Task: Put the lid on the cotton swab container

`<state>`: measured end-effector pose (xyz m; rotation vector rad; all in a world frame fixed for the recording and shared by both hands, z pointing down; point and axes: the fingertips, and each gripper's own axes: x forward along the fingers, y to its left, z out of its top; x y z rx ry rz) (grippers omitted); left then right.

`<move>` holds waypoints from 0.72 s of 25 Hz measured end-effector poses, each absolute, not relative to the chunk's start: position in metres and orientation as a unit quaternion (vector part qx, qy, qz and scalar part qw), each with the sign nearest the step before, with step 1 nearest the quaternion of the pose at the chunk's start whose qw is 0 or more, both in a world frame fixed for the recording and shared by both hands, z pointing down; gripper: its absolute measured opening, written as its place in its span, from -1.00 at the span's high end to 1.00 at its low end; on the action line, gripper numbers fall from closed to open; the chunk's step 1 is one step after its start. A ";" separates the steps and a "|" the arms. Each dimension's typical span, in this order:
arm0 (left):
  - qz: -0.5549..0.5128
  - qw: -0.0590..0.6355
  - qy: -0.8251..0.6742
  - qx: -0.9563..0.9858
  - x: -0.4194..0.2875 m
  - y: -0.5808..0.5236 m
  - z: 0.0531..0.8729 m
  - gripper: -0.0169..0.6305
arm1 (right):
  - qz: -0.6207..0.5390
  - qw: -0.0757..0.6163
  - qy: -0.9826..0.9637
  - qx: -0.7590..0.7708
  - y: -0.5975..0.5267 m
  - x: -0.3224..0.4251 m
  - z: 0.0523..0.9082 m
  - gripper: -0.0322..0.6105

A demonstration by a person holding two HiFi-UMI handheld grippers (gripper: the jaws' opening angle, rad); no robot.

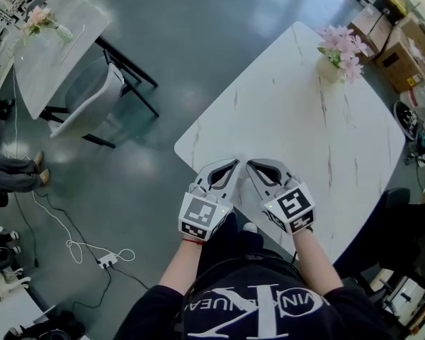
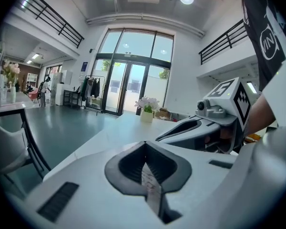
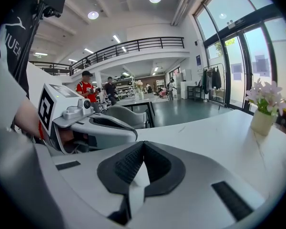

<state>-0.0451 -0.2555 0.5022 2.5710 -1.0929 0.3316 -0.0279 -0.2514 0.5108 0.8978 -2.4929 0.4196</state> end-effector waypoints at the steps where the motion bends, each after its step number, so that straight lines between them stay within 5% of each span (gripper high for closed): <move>1: 0.117 0.162 -0.383 0.902 -0.045 -0.255 0.502 0.93 | 0.152 0.228 -0.905 0.326 -0.251 -0.028 0.511 0.89; 18: 0.144 0.122 -0.369 0.910 -0.045 -0.252 0.504 0.93 | 0.138 0.250 -0.902 0.323 -0.250 -0.032 0.511 0.89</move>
